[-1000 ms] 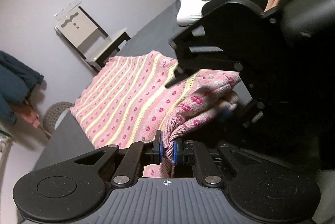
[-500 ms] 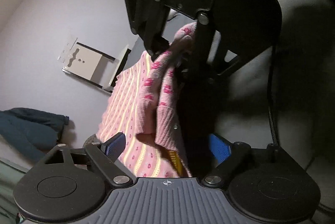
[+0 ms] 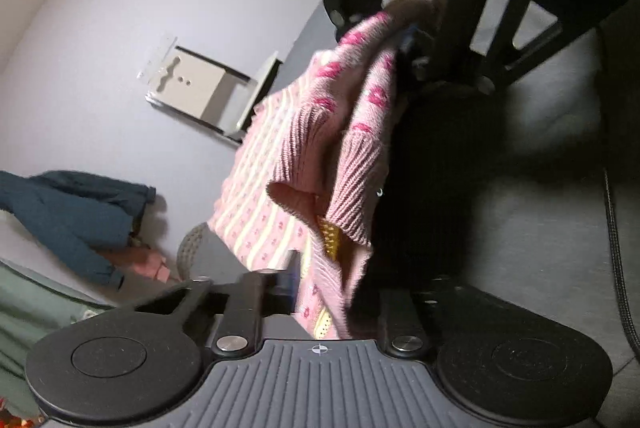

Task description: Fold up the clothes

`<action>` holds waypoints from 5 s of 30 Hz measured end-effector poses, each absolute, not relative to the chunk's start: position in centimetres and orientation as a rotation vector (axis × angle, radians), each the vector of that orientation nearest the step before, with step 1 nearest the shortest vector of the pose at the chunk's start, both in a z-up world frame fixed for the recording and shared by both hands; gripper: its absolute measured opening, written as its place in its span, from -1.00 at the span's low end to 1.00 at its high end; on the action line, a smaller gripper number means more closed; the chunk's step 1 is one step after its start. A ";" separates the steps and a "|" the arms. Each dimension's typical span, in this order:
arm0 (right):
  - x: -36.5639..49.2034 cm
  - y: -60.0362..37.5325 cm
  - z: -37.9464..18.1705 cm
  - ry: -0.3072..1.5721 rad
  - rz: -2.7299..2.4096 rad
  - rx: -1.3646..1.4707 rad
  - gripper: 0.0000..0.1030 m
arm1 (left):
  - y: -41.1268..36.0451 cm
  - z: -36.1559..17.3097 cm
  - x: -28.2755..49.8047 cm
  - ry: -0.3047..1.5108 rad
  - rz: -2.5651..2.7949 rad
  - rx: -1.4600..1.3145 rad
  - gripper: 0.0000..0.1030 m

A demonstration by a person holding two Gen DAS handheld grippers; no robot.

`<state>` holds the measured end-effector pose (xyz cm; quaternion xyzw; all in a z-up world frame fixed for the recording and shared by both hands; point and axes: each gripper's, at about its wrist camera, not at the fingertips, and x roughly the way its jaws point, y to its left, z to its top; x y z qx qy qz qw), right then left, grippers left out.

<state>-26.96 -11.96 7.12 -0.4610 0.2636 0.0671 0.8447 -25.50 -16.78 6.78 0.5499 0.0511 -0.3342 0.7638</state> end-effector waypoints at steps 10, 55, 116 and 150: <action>-26.8 -11.4 4.7 0.561 0.082 -1.042 0.20 | -16.0 8.2 -23.6 0.118 -0.738 1.082 -0.91; -22.5 -17.1 20.8 1.006 0.593 -0.460 -0.72 | -12.3 20.7 -25.0 0.234 -1.115 1.123 -0.90; -12.6 -37.8 5.3 0.697 0.200 0.801 -0.51 | -7.1 9.3 -2.3 0.781 -0.836 -0.176 0.36; -11.5 -37.7 2.7 0.656 0.011 0.788 -0.36 | -10.8 4.7 -11.3 0.787 -0.805 0.089 0.36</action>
